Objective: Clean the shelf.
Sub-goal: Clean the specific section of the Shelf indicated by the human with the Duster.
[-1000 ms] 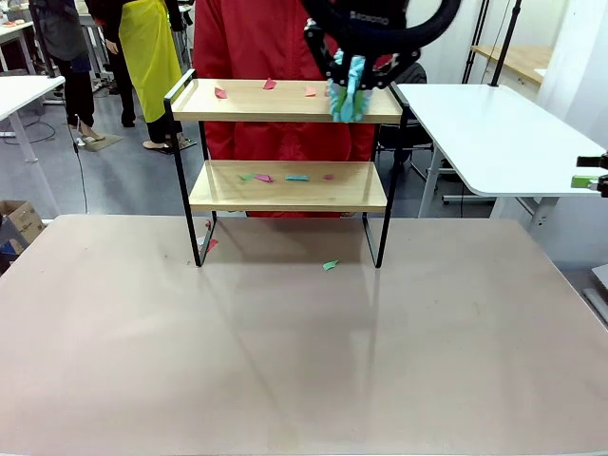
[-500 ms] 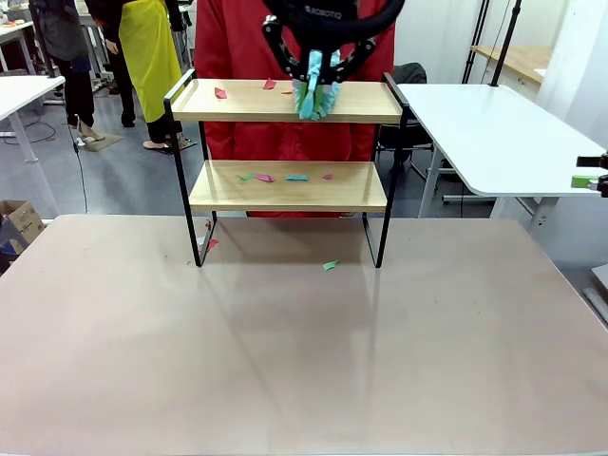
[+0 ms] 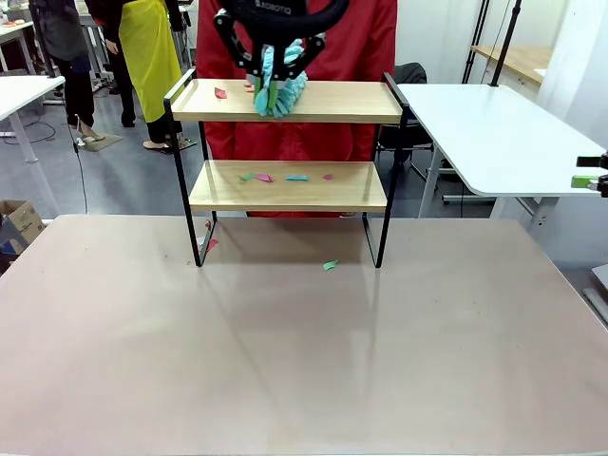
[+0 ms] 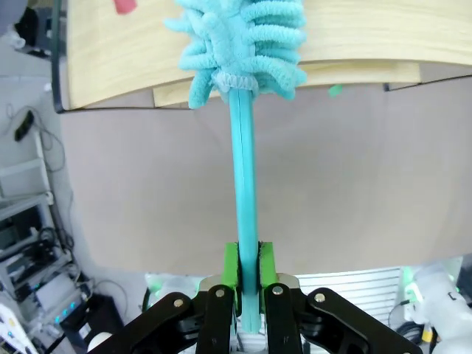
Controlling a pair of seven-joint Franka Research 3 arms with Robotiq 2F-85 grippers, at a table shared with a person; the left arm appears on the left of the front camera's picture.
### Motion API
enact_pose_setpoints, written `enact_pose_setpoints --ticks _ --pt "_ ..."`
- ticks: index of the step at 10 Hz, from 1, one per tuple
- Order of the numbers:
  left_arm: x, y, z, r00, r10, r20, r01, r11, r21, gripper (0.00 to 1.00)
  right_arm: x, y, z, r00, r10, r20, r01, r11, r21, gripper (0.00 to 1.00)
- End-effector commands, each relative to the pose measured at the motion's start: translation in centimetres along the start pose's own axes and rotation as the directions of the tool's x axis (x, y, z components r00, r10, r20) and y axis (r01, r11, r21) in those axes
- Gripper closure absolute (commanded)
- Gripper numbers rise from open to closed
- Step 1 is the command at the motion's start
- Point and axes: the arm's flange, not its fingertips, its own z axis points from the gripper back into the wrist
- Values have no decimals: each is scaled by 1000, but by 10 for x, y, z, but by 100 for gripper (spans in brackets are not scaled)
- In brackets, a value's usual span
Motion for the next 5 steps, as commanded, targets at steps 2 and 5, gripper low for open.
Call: enact_pose_setpoints --ticks 2,5 --pt "-16 43 -16 998 57 -41 -55 998 35 87 3 0 -1 1000 6 2 -6 1000 0 0" --pt "-24 82 -20 985 170 -39 -164 978 128 87 3 0 -1 1000 6 2 -6 1000 0 0"
